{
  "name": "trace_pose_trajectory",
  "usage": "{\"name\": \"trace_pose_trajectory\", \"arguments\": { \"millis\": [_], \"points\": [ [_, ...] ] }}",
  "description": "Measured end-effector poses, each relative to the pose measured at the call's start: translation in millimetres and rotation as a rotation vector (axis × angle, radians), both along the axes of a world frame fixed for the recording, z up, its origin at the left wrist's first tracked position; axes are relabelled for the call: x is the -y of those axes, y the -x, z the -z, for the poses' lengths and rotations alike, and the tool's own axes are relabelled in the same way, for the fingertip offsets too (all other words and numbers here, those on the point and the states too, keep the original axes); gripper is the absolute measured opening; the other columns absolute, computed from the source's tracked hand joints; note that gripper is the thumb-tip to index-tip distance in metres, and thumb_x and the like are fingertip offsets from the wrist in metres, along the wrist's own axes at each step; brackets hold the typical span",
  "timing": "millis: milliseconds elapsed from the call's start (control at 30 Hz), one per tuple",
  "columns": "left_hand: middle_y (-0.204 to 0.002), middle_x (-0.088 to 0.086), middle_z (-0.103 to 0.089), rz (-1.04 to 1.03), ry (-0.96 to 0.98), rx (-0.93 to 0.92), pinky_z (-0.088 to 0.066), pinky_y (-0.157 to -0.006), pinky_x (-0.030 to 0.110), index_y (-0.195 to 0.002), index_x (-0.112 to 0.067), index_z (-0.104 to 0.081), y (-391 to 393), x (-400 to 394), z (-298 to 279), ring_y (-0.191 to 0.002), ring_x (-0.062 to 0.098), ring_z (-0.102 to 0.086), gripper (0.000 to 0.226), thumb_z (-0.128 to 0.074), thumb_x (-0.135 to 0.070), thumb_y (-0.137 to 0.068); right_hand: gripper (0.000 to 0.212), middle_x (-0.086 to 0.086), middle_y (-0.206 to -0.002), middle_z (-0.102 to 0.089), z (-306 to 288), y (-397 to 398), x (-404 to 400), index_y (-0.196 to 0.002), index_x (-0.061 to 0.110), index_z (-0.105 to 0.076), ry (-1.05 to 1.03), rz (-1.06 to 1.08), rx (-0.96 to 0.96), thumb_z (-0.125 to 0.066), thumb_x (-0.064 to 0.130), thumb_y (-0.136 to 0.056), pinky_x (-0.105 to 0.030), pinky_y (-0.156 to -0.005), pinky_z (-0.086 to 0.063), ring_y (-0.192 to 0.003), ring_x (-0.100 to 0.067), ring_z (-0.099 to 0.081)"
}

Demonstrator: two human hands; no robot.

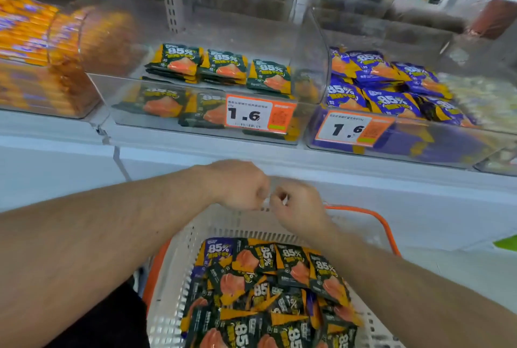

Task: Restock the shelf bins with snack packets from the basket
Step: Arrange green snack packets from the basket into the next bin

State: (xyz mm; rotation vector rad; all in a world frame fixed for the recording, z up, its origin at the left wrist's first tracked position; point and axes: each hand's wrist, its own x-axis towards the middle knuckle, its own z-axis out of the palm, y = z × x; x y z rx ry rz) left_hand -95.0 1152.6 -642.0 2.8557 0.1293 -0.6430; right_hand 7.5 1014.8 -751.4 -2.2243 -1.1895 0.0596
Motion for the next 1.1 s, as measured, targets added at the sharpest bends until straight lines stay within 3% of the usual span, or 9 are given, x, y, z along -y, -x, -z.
{"name": "trace_pose_trajectory", "arguments": {
  "millis": [100, 200, 367, 467, 600, 767, 933, 1000, 1100],
  "points": [
    [-0.108, -0.004, -0.062, 0.05, -0.005, -0.112, -0.049, -0.085, 0.035, -0.11, -0.025, -0.062, -3, 5, 11, -0.098, 0.018, -0.057, 0.021, -0.045, -0.027, -0.097, 0.019, 0.004, -0.074, -0.059, 46, -5, 19, -0.07, 0.02, -0.055, 0.445, -0.003, -0.124, -0.052, 0.024, -0.088, -0.029, -0.058, -0.043, -0.072, -0.019, -0.056],
    [-0.113, -0.003, -0.062, 0.051, -0.015, -0.176, -0.05, -0.091, 0.041, -0.117, -0.024, -0.06, -6, 5, 16, -0.101, 0.019, -0.058, 0.025, -0.044, -0.029, -0.098, 0.015, 0.0, -0.094, -0.065, 79, -5, 42, -0.093, 0.021, -0.062, 0.832, -0.136, -0.138, -0.059, 0.034, -0.086, -0.029, -0.066, -0.046, -0.087, -0.022, -0.061],
    [-0.116, -0.004, -0.059, 0.035, -0.07, -0.216, -0.049, -0.092, 0.04, -0.123, -0.027, -0.058, -11, 0, 18, -0.102, 0.017, -0.056, 0.028, -0.044, -0.03, -0.098, 0.067, -0.008, -0.124, -0.057, 122, -5, 70, -0.124, 0.016, -0.052, 1.236, -0.259, 0.036, -0.076, 0.053, -0.075, -0.044, -0.091, -0.045, -0.11, -0.031, -0.057],
    [-0.114, -0.005, -0.061, 0.031, -0.079, -0.218, -0.05, -0.091, 0.04, -0.123, -0.028, -0.058, -12, 0, 21, -0.099, 0.016, -0.057, 0.028, -0.044, -0.031, -0.099, 0.057, -0.012, -0.13, -0.055, 130, 3, 75, -0.129, 0.012, -0.051, 1.229, -0.257, 0.068, -0.075, 0.036, -0.083, -0.045, -0.096, -0.043, -0.112, -0.033, -0.059],
    [-0.118, -0.005, -0.06, 0.029, -0.074, -0.229, -0.05, -0.092, 0.037, -0.126, -0.028, -0.057, -13, 0, 24, -0.102, 0.014, -0.056, 0.029, -0.045, -0.031, -0.099, 0.025, -0.01, -0.116, -0.065, 124, 13, 73, -0.116, 0.014, -0.061, 1.196, -0.274, 0.092, -0.059, 0.013, -0.091, -0.043, -0.093, -0.046, -0.104, -0.03, -0.063],
    [-0.127, -0.006, -0.057, 0.012, -0.031, -0.207, -0.043, -0.091, 0.032, -0.128, -0.028, -0.056, -14, -4, 23, -0.098, 0.01, -0.046, 0.03, -0.045, -0.031, -0.1, 0.021, -0.011, -0.11, -0.068, 94, 11, 67, -0.11, 0.012, -0.062, 1.007, -0.214, 0.035, -0.048, 0.016, -0.095, -0.035, -0.079, -0.044, -0.1, -0.031, -0.063],
    [-0.113, 0.002, -0.063, 0.007, -0.054, -0.197, -0.049, -0.084, 0.036, -0.111, -0.015, -0.061, -11, -16, 25, -0.098, 0.02, -0.058, 0.028, -0.049, -0.036, -0.096, 0.031, -0.004, -0.119, -0.066, 32, -5, 37, -0.126, 0.018, -0.06, 0.703, -0.064, -0.347, -0.043, 0.029, -0.103, -0.033, -0.082, -0.052, -0.096, -0.021, -0.064],
    [-0.12, 0.003, -0.059, -0.01, -0.051, -0.188, -0.047, -0.083, 0.035, -0.122, -0.019, -0.054, -8, -21, 20, -0.102, 0.02, -0.055, 0.035, -0.054, -0.042, -0.095, 0.023, -0.004, -0.102, -0.066, 1, -11, 25, -0.11, 0.016, -0.065, 0.628, -0.059, -0.432, -0.047, 0.029, -0.102, -0.034, -0.072, -0.049, -0.086, -0.022, -0.064],
    [-0.142, 0.001, -0.048, -0.119, 0.138, -0.176, -0.043, -0.102, 0.037, -0.142, -0.021, -0.041, -3, -32, 14, -0.125, 0.021, -0.049, 0.061, -0.062, -0.047, -0.091, 0.022, -0.003, -0.08, -0.058, -47, -13, 8, -0.077, 0.018, -0.058, 0.528, -0.083, -0.55, -0.054, 0.02, -0.098, -0.035, -0.068, -0.039, -0.079, -0.024, -0.057]
  ]
}}
